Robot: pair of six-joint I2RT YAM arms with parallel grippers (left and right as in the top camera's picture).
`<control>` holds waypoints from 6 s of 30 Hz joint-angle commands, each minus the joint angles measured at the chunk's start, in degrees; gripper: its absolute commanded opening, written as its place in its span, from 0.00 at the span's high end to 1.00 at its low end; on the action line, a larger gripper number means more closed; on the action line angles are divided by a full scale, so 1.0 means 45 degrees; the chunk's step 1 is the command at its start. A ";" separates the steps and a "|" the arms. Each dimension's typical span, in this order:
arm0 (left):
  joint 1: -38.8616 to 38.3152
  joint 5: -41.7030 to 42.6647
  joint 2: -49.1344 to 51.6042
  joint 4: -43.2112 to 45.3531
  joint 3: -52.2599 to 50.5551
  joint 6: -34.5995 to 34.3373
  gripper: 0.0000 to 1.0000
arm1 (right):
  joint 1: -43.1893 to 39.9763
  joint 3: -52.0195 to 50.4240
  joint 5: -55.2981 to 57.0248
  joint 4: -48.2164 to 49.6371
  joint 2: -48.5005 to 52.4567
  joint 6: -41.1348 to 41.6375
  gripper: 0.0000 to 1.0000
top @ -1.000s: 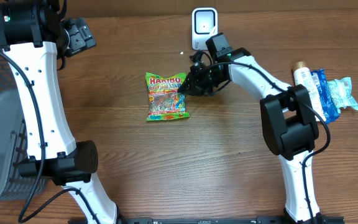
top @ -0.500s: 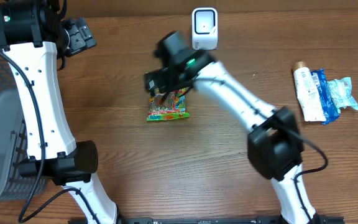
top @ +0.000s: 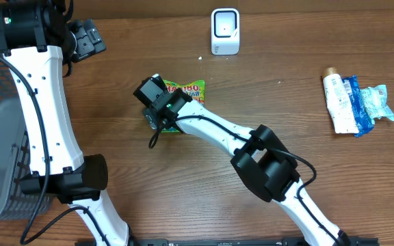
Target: Scan the item barcode
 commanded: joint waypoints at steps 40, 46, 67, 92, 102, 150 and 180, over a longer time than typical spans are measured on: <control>0.0015 0.0010 -0.0180 0.0010 0.0049 0.0180 0.00 | -0.2603 0.1384 -1.4265 -0.5202 -0.2574 -0.2506 0.96; 0.0015 0.0010 -0.0180 0.0010 0.0049 0.0180 0.00 | -0.3619 0.0374 -1.9817 -0.2710 -0.2550 -0.1948 0.96; 0.0015 0.0010 -0.0175 0.0005 0.0053 0.0180 0.00 | -0.5362 -0.6494 -1.6524 0.8369 -0.2531 0.6713 0.96; 0.0015 0.0010 -0.0180 0.0010 0.0053 0.0180 0.01 | -0.5906 -0.5061 -0.7422 -0.0374 -0.5314 0.0452 0.22; 0.0015 0.0010 -0.0175 0.0005 0.0053 0.0180 0.00 | -0.4891 -0.5085 -1.0205 -0.0597 -0.5217 -0.0325 0.96; 0.0015 0.0010 -0.0180 0.0005 0.0049 0.0180 0.00 | -0.4600 -0.1894 -0.7475 0.0107 -0.2492 -0.4308 0.33; 0.0015 0.0010 -0.0175 0.0010 0.0053 0.0180 0.00 | -0.6868 -0.0816 -0.5566 -0.6465 -0.1433 0.2210 0.40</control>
